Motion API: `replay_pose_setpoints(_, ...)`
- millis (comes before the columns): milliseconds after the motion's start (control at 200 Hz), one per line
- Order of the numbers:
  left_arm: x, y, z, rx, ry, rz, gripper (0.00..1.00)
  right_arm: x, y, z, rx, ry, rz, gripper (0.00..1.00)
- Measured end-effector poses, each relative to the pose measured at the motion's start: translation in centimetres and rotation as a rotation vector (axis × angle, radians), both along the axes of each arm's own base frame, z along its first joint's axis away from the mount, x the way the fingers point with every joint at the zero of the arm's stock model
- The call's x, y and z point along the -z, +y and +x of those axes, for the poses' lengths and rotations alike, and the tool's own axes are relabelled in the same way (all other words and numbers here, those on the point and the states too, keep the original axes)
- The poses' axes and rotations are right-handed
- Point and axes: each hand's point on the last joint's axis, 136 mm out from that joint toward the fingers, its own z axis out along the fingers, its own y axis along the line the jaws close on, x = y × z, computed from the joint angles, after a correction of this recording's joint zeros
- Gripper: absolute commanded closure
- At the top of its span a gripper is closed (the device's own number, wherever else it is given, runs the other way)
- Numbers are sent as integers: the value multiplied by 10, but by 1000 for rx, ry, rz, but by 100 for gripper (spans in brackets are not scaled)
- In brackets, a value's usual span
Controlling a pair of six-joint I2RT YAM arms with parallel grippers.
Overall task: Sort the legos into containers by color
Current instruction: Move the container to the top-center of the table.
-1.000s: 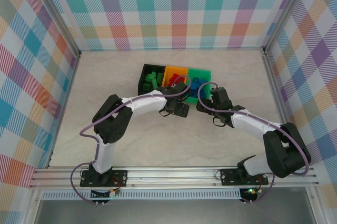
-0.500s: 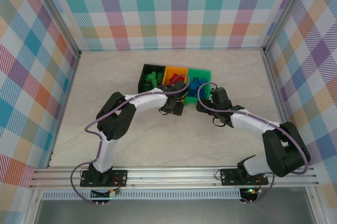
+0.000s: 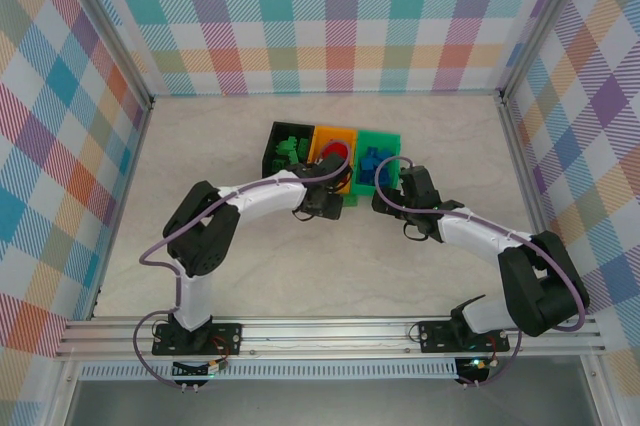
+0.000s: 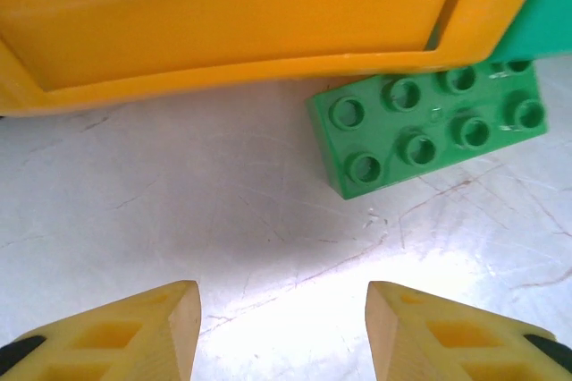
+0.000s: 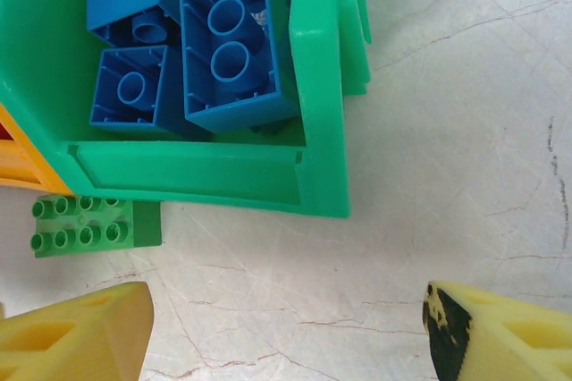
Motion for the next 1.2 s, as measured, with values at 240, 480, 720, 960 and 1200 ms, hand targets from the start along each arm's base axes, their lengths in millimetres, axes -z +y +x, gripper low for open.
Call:
replay_pose_setpoints(240, -6, 3, 1, -14, -16, 0, 27, 0, 0, 0, 0, 0, 0, 21)
replay_pose_setpoints(480, -8, -10, 11, -17, -20, -22, 12, 3, 1, 0, -3, 6, 1, 21)
replay_pose_setpoints(720, 9, -29, 26, -33, 0, -41, 11, 3, 1, 0, -2, 6, 0, 21)
replay_pose_setpoints(960, 16, -40, 41, -66, 7, -63, 10, 3, 1, 0, -2, 6, 0, 21)
replay_pose_setpoints(1200, 19, -52, 51, -68, 23, -92, 10, 3, 1, 0, -2, 6, 0, 21)
